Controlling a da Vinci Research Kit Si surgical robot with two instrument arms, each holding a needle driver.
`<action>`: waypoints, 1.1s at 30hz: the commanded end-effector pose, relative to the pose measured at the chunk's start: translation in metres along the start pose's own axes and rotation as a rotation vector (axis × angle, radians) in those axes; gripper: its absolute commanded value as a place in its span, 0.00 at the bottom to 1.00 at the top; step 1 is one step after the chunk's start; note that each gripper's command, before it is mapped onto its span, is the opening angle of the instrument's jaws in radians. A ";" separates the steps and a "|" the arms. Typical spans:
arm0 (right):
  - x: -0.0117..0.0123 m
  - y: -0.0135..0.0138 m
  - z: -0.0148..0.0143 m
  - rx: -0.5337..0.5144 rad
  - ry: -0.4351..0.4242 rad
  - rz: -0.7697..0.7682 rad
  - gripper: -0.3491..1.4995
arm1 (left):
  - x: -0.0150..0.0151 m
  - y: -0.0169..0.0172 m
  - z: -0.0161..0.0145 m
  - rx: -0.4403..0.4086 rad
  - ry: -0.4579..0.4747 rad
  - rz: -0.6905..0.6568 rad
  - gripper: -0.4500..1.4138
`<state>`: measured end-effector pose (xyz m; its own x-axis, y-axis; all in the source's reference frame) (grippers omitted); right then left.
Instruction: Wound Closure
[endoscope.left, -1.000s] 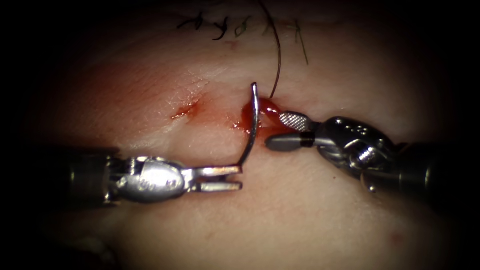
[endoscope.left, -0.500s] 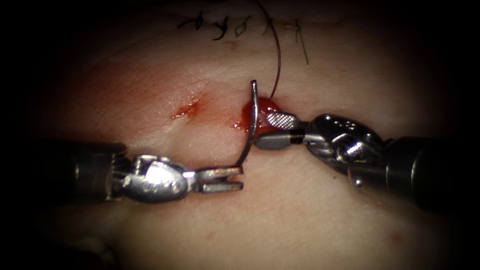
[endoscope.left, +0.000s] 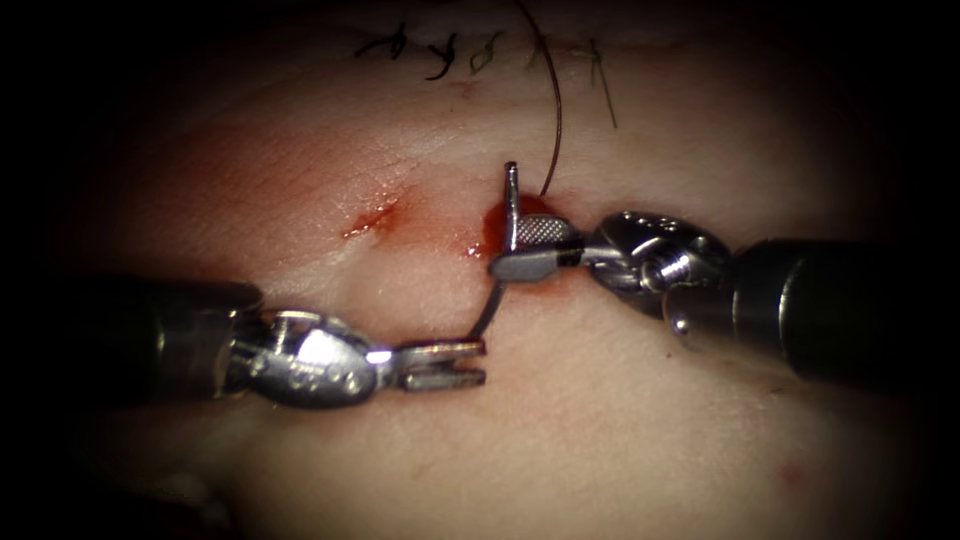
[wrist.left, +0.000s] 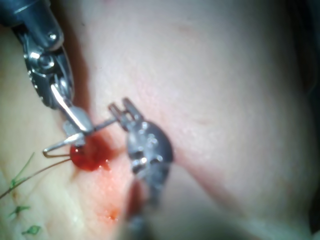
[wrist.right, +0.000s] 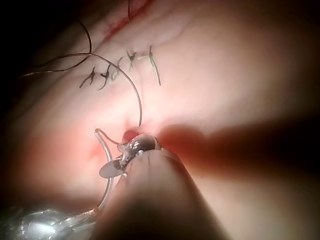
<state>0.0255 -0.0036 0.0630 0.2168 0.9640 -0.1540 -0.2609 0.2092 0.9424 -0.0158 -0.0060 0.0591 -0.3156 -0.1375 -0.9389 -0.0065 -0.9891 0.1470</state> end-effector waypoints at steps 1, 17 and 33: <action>-0.0003 0.0002 0.0011 0.004 -0.003 -0.001 0.83 | -0.0004 0.0006 0.0007 -0.001 0.000 -0.002 0.00; 0.0005 0.0003 0.0021 -0.003 0.005 0.015 0.80 | -0.0003 0.0009 0.0012 0.001 -0.002 0.017 0.00; 0.0016 0.0005 0.0015 -0.015 0.051 0.034 0.00 | -0.0001 0.0011 0.0015 -0.002 0.001 0.017 0.00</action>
<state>0.0265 -0.0020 0.0631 0.1540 0.9788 -0.1351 -0.2858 0.1750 0.9422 -0.0168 -0.0066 0.0593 -0.3158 -0.1567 -0.9358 -0.0008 -0.9862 0.1654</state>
